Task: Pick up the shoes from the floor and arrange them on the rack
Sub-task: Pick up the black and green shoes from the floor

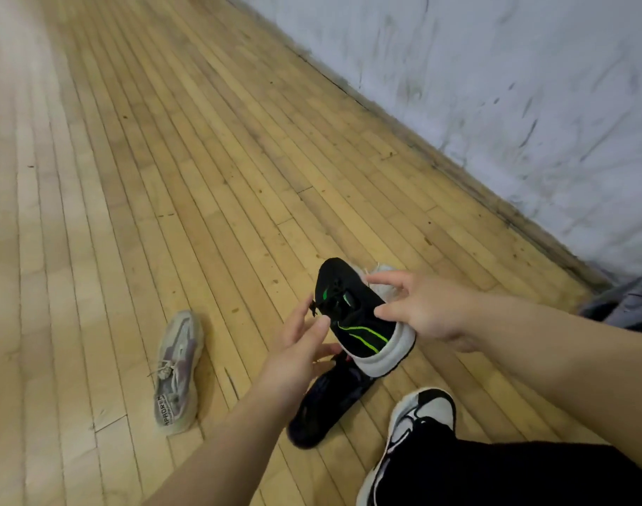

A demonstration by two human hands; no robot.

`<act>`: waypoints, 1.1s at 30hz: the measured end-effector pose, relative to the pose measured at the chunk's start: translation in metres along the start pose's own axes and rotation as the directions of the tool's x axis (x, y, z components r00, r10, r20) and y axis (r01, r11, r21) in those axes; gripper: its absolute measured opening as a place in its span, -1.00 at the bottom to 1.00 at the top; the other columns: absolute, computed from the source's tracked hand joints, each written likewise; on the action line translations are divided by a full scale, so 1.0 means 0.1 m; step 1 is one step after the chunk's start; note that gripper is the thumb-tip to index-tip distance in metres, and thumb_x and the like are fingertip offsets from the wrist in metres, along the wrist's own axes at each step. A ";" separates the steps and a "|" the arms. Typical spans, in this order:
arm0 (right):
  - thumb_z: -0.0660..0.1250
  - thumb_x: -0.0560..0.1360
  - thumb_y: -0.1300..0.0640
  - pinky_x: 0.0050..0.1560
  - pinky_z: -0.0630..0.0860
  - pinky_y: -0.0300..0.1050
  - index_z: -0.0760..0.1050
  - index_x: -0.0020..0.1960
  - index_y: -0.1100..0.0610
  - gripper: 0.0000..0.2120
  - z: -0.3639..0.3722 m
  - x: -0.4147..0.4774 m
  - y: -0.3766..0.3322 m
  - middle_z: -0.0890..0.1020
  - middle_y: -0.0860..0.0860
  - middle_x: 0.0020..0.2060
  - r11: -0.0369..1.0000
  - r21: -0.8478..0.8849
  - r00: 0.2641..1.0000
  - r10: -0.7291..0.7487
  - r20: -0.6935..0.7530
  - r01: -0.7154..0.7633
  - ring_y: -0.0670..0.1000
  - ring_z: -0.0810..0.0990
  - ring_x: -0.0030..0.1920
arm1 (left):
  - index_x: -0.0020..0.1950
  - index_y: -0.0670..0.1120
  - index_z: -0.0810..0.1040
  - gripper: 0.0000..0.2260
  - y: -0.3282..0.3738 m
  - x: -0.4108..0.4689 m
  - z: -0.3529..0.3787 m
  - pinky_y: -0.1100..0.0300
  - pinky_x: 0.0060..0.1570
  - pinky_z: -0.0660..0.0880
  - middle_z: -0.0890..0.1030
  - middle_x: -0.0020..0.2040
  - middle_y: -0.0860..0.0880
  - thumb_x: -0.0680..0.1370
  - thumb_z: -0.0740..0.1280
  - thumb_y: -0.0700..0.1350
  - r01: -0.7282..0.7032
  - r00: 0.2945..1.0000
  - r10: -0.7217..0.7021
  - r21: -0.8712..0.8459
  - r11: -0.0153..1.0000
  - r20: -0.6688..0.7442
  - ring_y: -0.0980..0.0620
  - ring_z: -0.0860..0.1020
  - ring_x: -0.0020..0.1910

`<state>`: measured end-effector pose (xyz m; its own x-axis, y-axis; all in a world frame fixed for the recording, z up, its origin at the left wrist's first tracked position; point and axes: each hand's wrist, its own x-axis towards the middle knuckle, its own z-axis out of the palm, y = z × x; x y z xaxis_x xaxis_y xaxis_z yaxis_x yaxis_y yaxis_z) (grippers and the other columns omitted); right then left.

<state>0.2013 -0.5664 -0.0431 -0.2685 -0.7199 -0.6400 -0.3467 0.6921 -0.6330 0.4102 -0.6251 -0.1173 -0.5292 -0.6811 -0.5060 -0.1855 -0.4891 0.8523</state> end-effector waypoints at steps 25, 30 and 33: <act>0.44 0.57 0.03 0.06 0.63 0.05 0.63 0.28 -0.05 -0.72 -0.79 -4.99 3.03 0.65 0.29 0.20 0.513 0.804 0.583 0.569 -0.580 0.299 0.12 0.58 0.03 | -0.03 -0.04 0.59 -0.93 0.52 -2.60 4.82 0.13 -0.16 0.43 0.59 -0.17 -0.01 0.60 0.42 -0.06 -0.269 0.489 -0.545 0.712 0.649 0.682 -0.01 0.53 -0.23; 0.39 0.61 -0.01 -0.16 0.61 -0.15 0.54 0.35 -0.11 -0.68 -0.31 -5.53 3.81 0.68 0.15 0.06 0.443 0.828 0.472 0.681 -0.561 0.345 0.07 0.64 -0.04 | 0.17 -0.07 0.53 -0.87 -0.38 -3.23 5.50 0.09 -0.21 0.55 0.59 -0.01 -0.09 0.65 0.36 -0.10 -0.234 0.430 -0.644 0.766 0.598 0.634 -0.05 0.58 -0.10; 0.39 0.59 -0.09 0.01 0.63 -0.01 0.49 0.38 -0.15 -0.63 0.15 -5.91 4.40 0.71 0.13 0.09 0.389 0.846 0.388 0.763 -0.518 0.364 0.09 0.73 -0.06 | 0.18 -0.07 0.51 -0.83 -0.92 -3.62 5.86 0.12 -0.29 0.58 0.60 0.10 -0.15 0.63 0.39 -0.10 -0.304 0.425 -0.645 0.771 0.559 0.635 -0.08 0.59 -0.04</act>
<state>0.2212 0.1643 0.0505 -0.8338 0.2217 -0.5056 0.5277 0.0509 -0.8479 0.1339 -0.0141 0.0656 -0.6312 0.3721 -0.6805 -0.5816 0.3534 0.7327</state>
